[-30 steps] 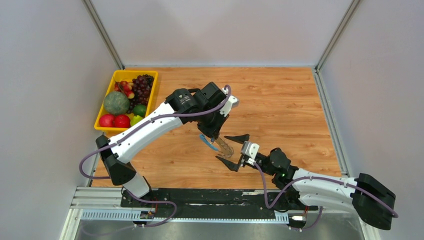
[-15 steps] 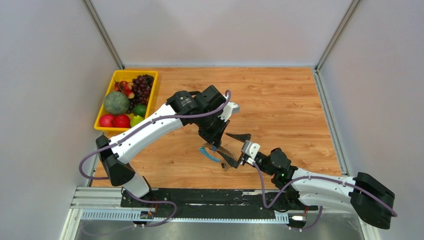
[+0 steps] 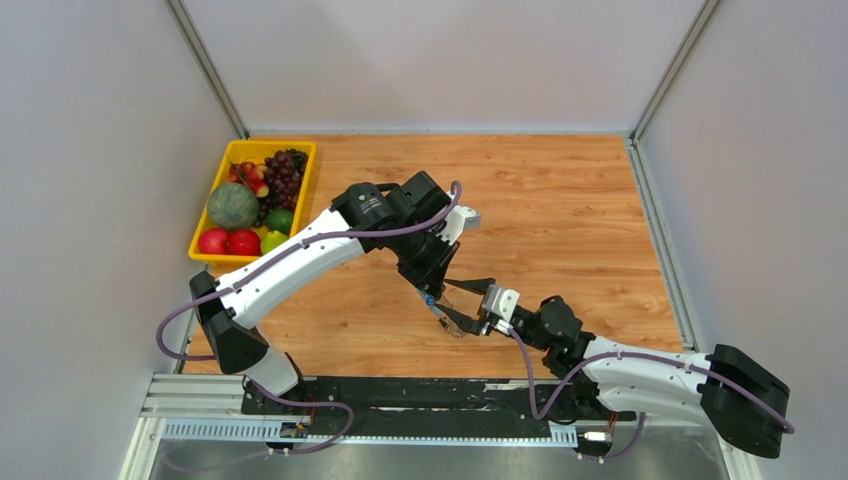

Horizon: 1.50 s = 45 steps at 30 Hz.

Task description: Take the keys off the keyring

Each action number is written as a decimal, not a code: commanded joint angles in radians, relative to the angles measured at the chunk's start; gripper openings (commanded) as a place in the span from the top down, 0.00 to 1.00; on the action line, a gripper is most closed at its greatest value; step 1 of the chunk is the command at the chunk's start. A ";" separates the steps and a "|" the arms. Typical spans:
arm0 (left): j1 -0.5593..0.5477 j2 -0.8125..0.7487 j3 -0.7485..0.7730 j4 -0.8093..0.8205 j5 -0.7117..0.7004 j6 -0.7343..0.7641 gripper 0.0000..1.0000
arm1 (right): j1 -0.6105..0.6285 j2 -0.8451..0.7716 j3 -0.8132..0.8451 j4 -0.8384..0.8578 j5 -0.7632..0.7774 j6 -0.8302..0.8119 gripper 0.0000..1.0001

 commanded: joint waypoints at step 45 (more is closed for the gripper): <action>0.000 -0.114 -0.011 0.014 0.015 0.030 1.00 | -0.128 -0.204 0.025 -0.139 -0.154 0.187 0.49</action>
